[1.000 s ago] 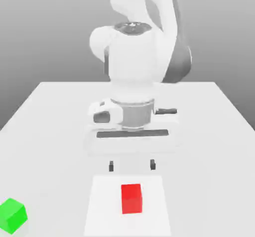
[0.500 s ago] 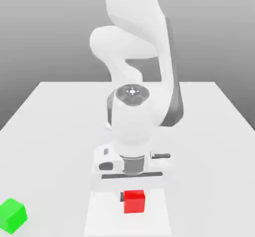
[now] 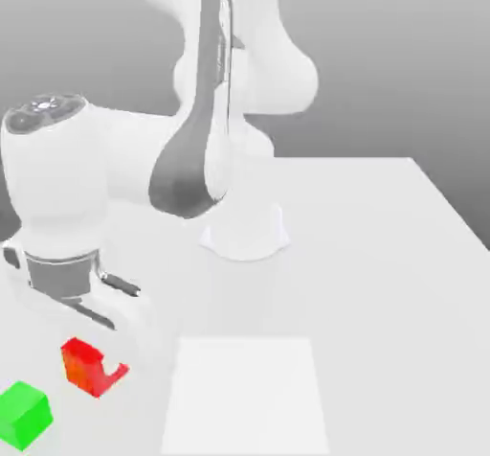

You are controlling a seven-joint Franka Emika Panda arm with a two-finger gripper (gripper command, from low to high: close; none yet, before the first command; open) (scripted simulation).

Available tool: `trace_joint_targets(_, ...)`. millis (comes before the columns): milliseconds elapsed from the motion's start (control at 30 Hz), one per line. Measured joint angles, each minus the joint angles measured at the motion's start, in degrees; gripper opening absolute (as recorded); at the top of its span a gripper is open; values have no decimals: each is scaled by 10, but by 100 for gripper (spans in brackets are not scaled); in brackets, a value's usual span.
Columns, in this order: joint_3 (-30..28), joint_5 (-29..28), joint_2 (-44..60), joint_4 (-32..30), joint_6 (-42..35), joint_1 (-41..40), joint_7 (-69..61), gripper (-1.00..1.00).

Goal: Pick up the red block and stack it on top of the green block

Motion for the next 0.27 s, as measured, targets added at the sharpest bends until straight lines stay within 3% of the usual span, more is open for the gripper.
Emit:
trace_joint_targets(133, 6, 46, 81, 29, 47, -33, -7, -100)
trace_joint_targets(167, 9, 51, 92, 31, 56, -37, -10, 100)
trace_joint_targets(267, 9, 51, 92, 31, 56, -37, -10, 100)
